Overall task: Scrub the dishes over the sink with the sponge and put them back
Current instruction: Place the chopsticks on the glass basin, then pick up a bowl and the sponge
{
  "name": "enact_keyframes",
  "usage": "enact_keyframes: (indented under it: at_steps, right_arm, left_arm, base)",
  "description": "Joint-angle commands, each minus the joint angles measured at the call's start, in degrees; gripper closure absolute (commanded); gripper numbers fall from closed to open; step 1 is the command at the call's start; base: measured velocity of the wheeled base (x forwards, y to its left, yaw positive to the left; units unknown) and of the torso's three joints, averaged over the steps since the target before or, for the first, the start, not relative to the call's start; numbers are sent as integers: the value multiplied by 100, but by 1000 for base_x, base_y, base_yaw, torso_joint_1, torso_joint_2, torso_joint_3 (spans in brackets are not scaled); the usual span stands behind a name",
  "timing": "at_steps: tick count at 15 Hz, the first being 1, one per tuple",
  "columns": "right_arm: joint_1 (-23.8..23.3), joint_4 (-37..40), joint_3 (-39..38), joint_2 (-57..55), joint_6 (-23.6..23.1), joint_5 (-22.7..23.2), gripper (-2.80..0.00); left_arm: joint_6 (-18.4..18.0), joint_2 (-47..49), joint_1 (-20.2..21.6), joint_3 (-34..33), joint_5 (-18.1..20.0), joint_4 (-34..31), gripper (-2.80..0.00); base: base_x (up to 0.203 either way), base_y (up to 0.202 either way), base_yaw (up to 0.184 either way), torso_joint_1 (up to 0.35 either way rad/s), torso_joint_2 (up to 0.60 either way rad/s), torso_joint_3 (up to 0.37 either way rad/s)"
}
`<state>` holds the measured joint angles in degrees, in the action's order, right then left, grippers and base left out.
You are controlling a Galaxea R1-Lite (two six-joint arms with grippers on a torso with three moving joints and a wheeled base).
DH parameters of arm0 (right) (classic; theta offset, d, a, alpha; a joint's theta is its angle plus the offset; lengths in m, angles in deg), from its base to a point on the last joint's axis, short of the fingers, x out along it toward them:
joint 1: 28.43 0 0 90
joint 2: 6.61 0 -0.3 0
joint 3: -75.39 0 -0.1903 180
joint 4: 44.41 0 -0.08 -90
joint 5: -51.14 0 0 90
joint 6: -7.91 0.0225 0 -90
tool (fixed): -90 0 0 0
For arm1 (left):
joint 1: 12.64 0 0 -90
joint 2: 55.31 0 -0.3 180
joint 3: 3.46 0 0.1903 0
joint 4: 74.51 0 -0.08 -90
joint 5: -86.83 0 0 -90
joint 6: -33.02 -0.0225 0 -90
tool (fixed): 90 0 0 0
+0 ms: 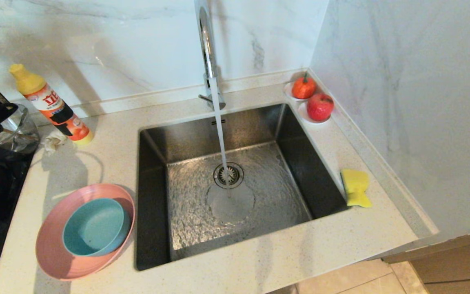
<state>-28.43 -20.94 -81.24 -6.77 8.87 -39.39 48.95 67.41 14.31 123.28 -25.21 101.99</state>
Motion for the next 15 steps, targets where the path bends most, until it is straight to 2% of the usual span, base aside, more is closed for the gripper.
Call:
enact_keyframes:
  at_steps: [1,3,7,8,13,15]
  right_arm:
    - [0,-1,0,-2,0,0,0]
    - [0,-1,0,-2,0,0,0]
    - [0,-1,0,-2,0,0,0]
    - [0,-1,0,-2,0,0,0]
    - [0,-1,0,-2,0,0,0]
    - [0,-1,0,-2,0,0,0]
  left_arm:
    - [0,-343,3,178,-10,-95,-280]
    - [1,-757,3,325,27,-483,-280]
    - [56,-1547,3,697,215,-1940,-280]
    - [76,-1718,3,707,293,-2121,0]
    - [62,-2725,-7,658,455,-2554,0]
    - [-17,-3147,-139,657,905,-3251,0]
  base:
    - [0,0,0,0,0,0]
    - [0,0,0,0,0,0]
    - [0,0,0,0,0,0]
    - [0,0,0,0,0,0]
    - [0,0,0,0,0,0]
    - [0,0,0,0,0,0]
